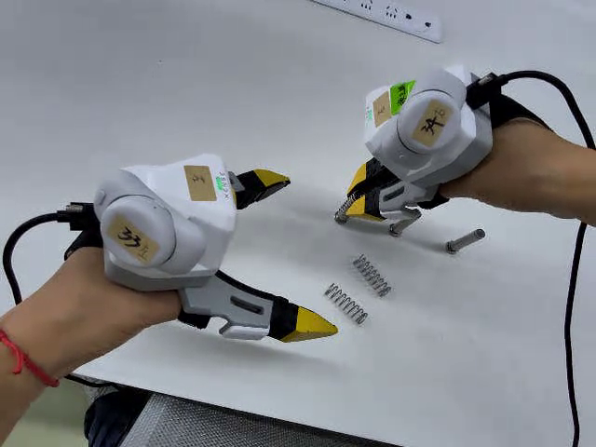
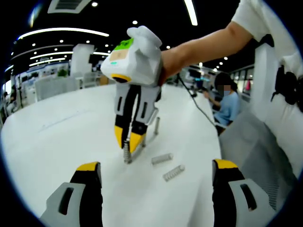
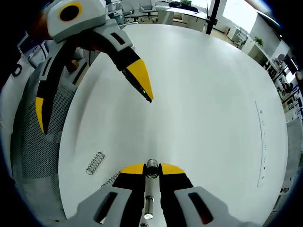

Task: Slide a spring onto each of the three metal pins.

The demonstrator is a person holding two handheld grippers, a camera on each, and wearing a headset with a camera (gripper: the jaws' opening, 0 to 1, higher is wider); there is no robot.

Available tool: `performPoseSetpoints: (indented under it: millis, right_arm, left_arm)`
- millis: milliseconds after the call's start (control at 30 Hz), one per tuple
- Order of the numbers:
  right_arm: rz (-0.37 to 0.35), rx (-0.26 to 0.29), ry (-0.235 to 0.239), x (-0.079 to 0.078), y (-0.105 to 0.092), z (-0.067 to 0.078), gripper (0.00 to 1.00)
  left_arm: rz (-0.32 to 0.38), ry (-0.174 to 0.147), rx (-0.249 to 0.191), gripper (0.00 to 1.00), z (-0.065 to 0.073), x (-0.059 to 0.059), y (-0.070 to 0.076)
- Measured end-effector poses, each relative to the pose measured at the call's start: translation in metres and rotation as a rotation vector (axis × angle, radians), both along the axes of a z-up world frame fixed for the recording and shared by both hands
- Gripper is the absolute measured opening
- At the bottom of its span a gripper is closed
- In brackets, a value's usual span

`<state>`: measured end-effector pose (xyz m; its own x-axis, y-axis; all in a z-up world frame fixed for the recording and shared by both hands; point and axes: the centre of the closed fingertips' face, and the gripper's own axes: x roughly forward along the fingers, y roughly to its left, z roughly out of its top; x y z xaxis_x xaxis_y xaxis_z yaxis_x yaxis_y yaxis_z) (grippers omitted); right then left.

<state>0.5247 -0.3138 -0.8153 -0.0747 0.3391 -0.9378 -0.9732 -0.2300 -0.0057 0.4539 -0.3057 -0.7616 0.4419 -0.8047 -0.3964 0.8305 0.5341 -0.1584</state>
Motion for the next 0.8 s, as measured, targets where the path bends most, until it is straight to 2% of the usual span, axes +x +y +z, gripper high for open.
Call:
performPoseSetpoints:
  millis: [800]
  right_arm:
    - [-0.012,0.005,-0.001,-0.002,0.002,-0.011,0.13]
  left_arm:
    - [-0.008,0.003,0.002,0.98,0.0,0.0,0.0]
